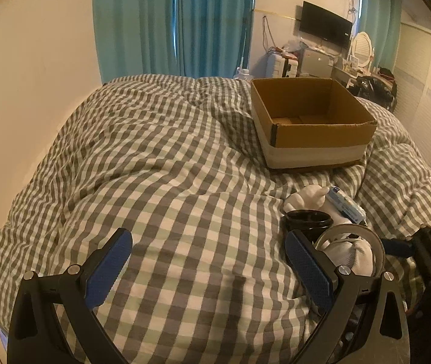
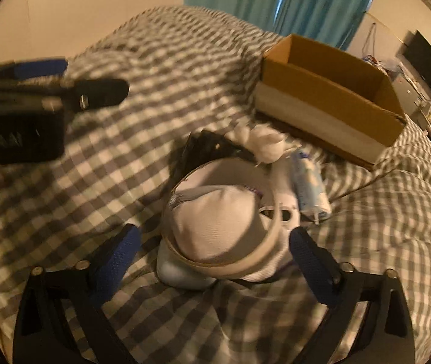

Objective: Organize objects
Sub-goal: 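Grasp the cardboard tape roll with the right tool and lift it, then grasp the white sock with the left tool while the right tool holds the tape roll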

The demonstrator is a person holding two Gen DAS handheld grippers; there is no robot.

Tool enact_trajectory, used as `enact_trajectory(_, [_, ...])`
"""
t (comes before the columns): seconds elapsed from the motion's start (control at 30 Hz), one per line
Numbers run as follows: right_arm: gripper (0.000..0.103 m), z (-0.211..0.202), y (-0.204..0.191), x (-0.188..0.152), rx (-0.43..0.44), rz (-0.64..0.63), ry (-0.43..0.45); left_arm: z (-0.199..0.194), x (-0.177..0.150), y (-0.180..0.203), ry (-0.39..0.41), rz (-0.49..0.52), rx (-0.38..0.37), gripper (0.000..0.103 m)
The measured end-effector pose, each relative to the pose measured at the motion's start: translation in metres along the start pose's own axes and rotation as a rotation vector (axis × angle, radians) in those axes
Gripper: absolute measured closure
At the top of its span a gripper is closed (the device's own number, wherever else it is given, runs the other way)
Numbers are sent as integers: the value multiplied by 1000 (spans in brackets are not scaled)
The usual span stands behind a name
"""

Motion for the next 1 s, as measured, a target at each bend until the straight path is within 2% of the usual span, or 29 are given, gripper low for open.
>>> enact_trajectory(0.07, [22,3,0,0,-17,-4,-7,2,0,-1,-6,-4,-3,0])
enact_trajectory(0.2, [22,-5,5,-1,3,18,27,2,-1,2,-8,5,4,0])
enact_trajectory(0.4, [23,-33,20,7,12,80,136,1,0,8,-11,13,19,0])
enact_trajectory(0.57, [23,-57,47,12,-33,124,202,-3,3,26,-24,33,-11,0])
enact_trajectory(0.8, [22,-59,100,-1,-116,230,186,-7,-1,73,-50,113,-109,0])
enact_trajectory(1.0, [22,-55,116,-16,-100,276,180,9,-13,110,-121,195,-133,0])
Point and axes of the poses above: each gripper's, at about its wrist camera, not at the fingertips, and z roughly the way its jaws point, y to its right, x to its top, the point moved 1 cm from there along z, roughly the way its jaws point, and after that the axes turned 2 degrees about x, right-handed, at the moved point
